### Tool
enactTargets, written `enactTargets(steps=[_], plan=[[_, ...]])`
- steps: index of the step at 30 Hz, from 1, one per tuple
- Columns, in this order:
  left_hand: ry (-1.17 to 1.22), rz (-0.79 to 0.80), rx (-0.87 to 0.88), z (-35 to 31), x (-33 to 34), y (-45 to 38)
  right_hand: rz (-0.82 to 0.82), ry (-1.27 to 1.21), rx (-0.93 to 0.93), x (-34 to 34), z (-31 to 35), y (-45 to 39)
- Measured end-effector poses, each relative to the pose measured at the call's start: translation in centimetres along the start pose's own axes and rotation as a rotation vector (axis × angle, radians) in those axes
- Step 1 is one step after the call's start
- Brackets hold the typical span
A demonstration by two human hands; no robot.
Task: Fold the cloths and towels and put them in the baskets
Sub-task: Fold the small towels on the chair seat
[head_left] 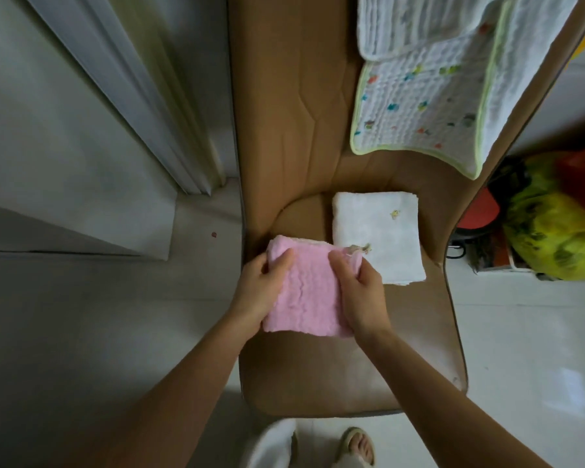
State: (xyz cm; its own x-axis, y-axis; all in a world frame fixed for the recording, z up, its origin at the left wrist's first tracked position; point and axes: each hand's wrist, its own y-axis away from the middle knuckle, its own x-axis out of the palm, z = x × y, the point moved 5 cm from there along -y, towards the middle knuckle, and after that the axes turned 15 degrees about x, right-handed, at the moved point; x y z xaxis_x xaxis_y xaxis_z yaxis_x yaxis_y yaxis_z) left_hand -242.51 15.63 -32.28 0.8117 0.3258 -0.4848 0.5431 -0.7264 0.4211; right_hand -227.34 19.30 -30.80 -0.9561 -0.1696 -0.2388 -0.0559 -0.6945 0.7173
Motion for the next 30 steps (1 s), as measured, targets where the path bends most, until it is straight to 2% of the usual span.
enactTargets(steps=[1,2,4,8,10,16,19,20,22,24,25,27,30], plan=[[-0.014,0.172,0.051,0.0,0.6,-0.7,-0.026,-0.034,-0.006,0.5,-0.2,-0.8],[-0.051,0.259,0.179,0.7,0.8,-1.8,-0.036,-0.059,-0.008,1.2,-0.3,-1.6],[-0.138,0.161,0.315,1.3,0.1,-3.4,-0.067,-0.058,-0.03,2.2,-0.1,-3.1],[-0.303,0.048,0.36,1.5,1.8,-4.5,-0.184,0.065,-0.118,3.7,0.4,-5.4],[-0.323,0.054,0.316,2.9,2.1,-5.5,-0.217,0.154,-0.143,4.2,-0.1,-6.7],[-0.393,0.073,0.368,4.0,3.3,-6.7,-0.283,0.272,-0.165,4.0,-1.4,-8.3],[-0.385,0.086,0.448,3.8,2.9,-6.5,-0.455,0.487,-0.417,3.1,-1.0,-6.1],[-0.385,0.086,0.47,3.7,2.7,-6.4,-0.465,0.565,-0.508,3.2,-1.2,-5.3],[-0.38,0.038,0.523,3.2,1.9,-5.7,-0.378,0.727,-0.659,4.0,-2.4,-4.3],[-0.503,-0.027,0.726,2.7,1.3,-4.6,-0.293,0.805,-0.698,4.9,-3.9,-4.5],[-0.589,0.0,0.856,2.7,1.4,-4.0,-0.27,0.813,-0.68,5.1,-4.5,-4.9],[-0.715,0.165,1.021,4.1,2.4,-3.4,-0.246,0.819,-0.632,5.4,-5.3,-5.9],[-0.77,0.367,0.996,6.3,3.2,-4.7,-0.21,0.888,-0.618,5.5,-6.1,-7.1]])
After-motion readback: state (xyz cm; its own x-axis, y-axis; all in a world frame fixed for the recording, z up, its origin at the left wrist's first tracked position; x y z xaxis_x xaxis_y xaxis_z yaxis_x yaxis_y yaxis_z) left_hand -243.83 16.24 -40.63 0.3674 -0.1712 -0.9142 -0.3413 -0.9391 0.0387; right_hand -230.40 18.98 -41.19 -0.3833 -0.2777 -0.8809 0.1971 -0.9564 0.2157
